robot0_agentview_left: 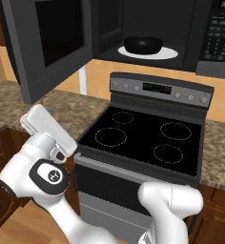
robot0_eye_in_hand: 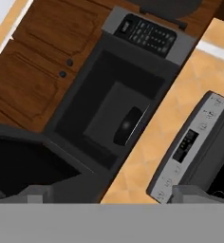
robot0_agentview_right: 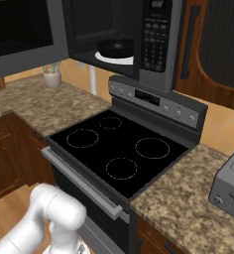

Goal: Pick the sweet potato from the sink and place it in the bowl. Then pick the bowl and place it in the microwave. Then close the microwave door and press the start button.

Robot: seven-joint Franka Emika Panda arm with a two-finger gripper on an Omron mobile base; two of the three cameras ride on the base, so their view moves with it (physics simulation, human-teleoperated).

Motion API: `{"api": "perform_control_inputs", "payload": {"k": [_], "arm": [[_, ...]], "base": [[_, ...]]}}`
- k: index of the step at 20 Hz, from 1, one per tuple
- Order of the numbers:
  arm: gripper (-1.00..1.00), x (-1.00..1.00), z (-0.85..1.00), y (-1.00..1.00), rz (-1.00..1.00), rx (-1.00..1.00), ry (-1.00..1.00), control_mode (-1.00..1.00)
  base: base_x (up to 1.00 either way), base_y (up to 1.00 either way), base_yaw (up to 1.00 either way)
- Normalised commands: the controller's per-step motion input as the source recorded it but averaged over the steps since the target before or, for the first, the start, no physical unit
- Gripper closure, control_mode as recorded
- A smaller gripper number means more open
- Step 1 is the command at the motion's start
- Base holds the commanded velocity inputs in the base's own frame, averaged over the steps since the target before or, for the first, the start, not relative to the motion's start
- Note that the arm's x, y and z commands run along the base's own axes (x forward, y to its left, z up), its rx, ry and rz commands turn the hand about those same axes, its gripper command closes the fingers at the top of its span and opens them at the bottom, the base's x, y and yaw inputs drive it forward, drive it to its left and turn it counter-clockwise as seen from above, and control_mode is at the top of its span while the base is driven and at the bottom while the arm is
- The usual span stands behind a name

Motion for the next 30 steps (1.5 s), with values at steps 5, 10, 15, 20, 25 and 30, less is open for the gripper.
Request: {"api": "perform_control_inputs", "payload": {"k": [5, 10, 15, 20, 25, 30], "arm": [[-1.0, 0.8, -0.41, 0.74, 0.0, 0.0, 0.01, -1.0], [-1.0, 0.53, -0.55, 0.76, 0.01, 0.0, 0.0, -1.0], [-1.0, 0.88, -0.49, 0.63, 0.04, 0.0, -0.01, -1.0], [-1.0, 1.0, -0.03, 0.08, 0.0, 0.02, -0.13, -1.0], [-1.0, 0.85, 0.05, 0.0, 0.0, 0.05, -0.29, -1.0], [-1.0, 0.29, 0.23, -0.09, 0.0, 0.08, -0.42, -1.0]], "base": [[0.0, 0.0, 0.0], [0.0, 0.0, 0.0], [0.0, 0.0, 0.0], [0.0, 0.0, 0.0], [0.0, 0.0, 0.0], [0.0, 0.0, 0.0]]}}
